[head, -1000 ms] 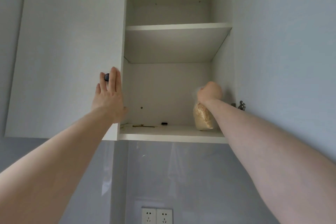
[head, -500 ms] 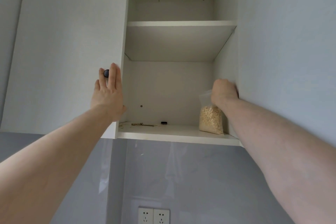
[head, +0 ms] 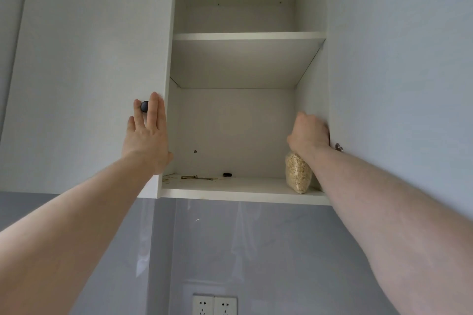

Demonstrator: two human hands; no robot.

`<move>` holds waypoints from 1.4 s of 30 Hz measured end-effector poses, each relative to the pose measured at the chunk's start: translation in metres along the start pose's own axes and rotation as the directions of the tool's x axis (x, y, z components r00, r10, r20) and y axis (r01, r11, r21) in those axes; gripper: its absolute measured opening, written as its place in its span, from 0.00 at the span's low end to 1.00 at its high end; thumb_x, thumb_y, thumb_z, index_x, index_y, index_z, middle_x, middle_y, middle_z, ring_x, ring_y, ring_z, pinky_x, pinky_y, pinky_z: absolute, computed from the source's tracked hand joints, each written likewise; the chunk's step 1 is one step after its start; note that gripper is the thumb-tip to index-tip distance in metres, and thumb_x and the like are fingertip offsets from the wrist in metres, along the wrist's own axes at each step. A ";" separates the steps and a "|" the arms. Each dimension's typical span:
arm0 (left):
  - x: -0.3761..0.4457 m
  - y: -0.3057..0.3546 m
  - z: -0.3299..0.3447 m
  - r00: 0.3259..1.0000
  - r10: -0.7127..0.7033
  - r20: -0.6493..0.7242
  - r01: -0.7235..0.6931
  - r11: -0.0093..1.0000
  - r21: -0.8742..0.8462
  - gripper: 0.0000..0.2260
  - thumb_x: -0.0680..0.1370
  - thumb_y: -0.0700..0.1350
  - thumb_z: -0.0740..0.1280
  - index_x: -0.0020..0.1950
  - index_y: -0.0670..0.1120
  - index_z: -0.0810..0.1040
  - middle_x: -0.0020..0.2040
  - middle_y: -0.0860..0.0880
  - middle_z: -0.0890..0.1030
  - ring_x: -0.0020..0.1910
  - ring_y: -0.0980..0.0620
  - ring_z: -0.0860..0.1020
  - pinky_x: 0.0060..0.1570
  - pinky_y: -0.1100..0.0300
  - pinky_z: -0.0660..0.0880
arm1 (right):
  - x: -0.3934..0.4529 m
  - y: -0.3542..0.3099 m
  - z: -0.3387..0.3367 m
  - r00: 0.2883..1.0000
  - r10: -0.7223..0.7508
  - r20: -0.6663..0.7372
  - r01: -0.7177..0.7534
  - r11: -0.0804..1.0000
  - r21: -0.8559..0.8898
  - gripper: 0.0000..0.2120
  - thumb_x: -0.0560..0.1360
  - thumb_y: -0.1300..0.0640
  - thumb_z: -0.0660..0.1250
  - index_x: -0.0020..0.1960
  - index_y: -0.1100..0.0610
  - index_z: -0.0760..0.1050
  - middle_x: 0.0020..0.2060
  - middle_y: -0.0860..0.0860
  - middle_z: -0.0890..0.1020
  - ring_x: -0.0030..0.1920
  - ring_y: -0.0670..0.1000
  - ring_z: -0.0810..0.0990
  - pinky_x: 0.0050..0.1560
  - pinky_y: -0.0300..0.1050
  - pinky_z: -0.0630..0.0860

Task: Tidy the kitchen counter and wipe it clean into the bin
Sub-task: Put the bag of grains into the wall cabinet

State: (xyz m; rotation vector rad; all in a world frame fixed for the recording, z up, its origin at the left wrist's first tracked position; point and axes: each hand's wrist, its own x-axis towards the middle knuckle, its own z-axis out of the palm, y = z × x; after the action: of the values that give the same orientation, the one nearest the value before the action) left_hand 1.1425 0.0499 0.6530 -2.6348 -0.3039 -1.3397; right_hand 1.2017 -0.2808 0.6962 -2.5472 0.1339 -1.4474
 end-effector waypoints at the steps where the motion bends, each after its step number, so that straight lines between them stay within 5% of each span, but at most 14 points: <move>1: 0.000 0.000 0.000 1.000 -0.001 0.003 0.001 1.000 -0.004 0.59 0.75 0.57 0.71 0.74 0.38 0.22 0.77 0.42 0.26 0.79 0.31 0.38 0.79 0.45 0.54 | -0.001 0.000 0.000 1.000 0.000 -0.001 0.000 1.000 0.012 0.17 0.74 0.62 0.70 0.62 0.61 0.73 0.58 0.60 0.81 0.59 0.63 0.81 0.54 0.51 0.78; 4: 0.000 0.000 0.001 1.000 -0.002 0.002 0.002 1.000 -0.021 0.58 0.75 0.56 0.71 0.75 0.38 0.22 0.77 0.43 0.26 0.79 0.32 0.37 0.79 0.45 0.54 | -0.002 -0.002 0.001 0.998 -0.031 -0.047 0.032 0.999 0.016 0.23 0.72 0.59 0.73 0.64 0.60 0.69 0.61 0.59 0.75 0.60 0.61 0.77 0.56 0.52 0.76; 7: -0.001 0.000 0.001 1.000 -0.002 0.002 0.002 0.999 -0.033 0.58 0.75 0.55 0.71 0.75 0.38 0.22 0.77 0.43 0.26 0.80 0.32 0.37 0.79 0.45 0.54 | -0.007 -0.013 0.002 0.974 -0.133 -0.181 0.145 0.988 0.059 0.20 0.70 0.60 0.71 0.60 0.58 0.71 0.58 0.57 0.73 0.58 0.59 0.74 0.51 0.52 0.76; 14: -0.008 -0.002 0.006 0.999 -0.014 0.037 0.018 0.994 -0.105 0.55 0.76 0.49 0.68 0.75 0.39 0.21 0.76 0.45 0.23 0.79 0.32 0.36 0.79 0.44 0.53 | -0.075 -0.074 0.014 0.935 -0.244 -0.256 0.339 0.823 0.456 0.09 0.72 0.60 0.65 0.50 0.50 0.71 0.50 0.46 0.72 0.50 0.52 0.74 0.42 0.44 0.68; 21: -0.063 0.001 0.041 0.996 0.039 0.079 -0.012 0.949 -0.315 0.46 0.79 0.55 0.61 0.79 0.41 0.29 0.80 0.45 0.28 0.79 0.37 0.32 0.80 0.41 0.44 | -0.216 -0.080 0.048 0.915 -0.400 -0.055 0.308 0.603 0.736 0.09 0.71 0.58 0.67 0.45 0.46 0.70 0.47 0.41 0.74 0.37 0.46 0.77 0.37 0.43 0.72; 27: -0.156 0.004 0.076 0.996 0.067 0.066 -0.028 0.883 -0.469 0.40 0.80 0.54 0.58 0.83 0.41 0.39 0.83 0.44 0.38 0.82 0.40 0.37 0.81 0.43 0.43 | -0.356 -0.035 0.110 0.788 -0.522 0.328 0.142 0.672 0.727 0.08 0.73 0.54 0.67 0.48 0.43 0.71 0.49 0.39 0.75 0.37 0.44 0.78 0.44 0.45 0.76; 31: -0.278 0.032 0.095 0.975 0.198 0.104 -0.088 0.765 -0.638 0.35 0.76 0.50 0.65 0.81 0.45 0.58 0.83 0.45 0.52 0.82 0.42 0.50 0.80 0.50 0.49 | -0.436 0.007 0.153 0.617 -0.461 0.637 -0.010 0.805 0.593 0.08 0.76 0.53 0.65 0.52 0.41 0.72 0.52 0.38 0.76 0.40 0.42 0.79 0.50 0.45 0.77; 35: -0.419 0.047 0.121 0.817 0.348 0.459 0.058 0.742 -0.668 0.26 0.76 0.49 0.67 0.74 0.52 0.69 0.80 0.51 0.62 0.79 0.48 0.59 0.77 0.56 0.55 | -0.515 0.053 0.192 0.435 -0.350 0.830 -0.100 0.897 0.431 0.09 0.75 0.52 0.67 0.55 0.45 0.74 0.54 0.40 0.78 0.48 0.46 0.80 0.53 0.47 0.78; 39: -0.518 0.041 0.149 0.553 0.260 0.791 0.336 0.800 -0.498 0.22 0.77 0.49 0.65 0.72 0.55 0.72 0.74 0.57 0.69 0.73 0.51 0.67 0.70 0.56 0.69 | -0.578 0.085 0.210 0.195 -0.197 0.961 -0.150 0.962 0.228 0.17 0.75 0.42 0.68 0.61 0.46 0.72 0.57 0.41 0.76 0.55 0.46 0.76 0.55 0.43 0.73; 42: -0.554 0.036 0.153 0.441 0.194 0.876 0.406 0.828 -0.388 0.21 0.77 0.51 0.63 0.70 0.56 0.74 0.69 0.58 0.74 0.69 0.52 0.72 0.64 0.55 0.74 | -0.615 0.092 0.223 0.092 -0.106 0.990 -0.133 0.984 0.118 0.24 0.71 0.37 0.69 0.62 0.46 0.73 0.57 0.43 0.78 0.58 0.49 0.79 0.53 0.44 0.73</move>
State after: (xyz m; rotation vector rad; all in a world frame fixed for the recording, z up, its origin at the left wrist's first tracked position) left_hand 0.9518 -0.0056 0.1129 -3.6683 -0.2144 0.2653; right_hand 1.0793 -0.2290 0.0490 -2.6858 -0.2046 0.6159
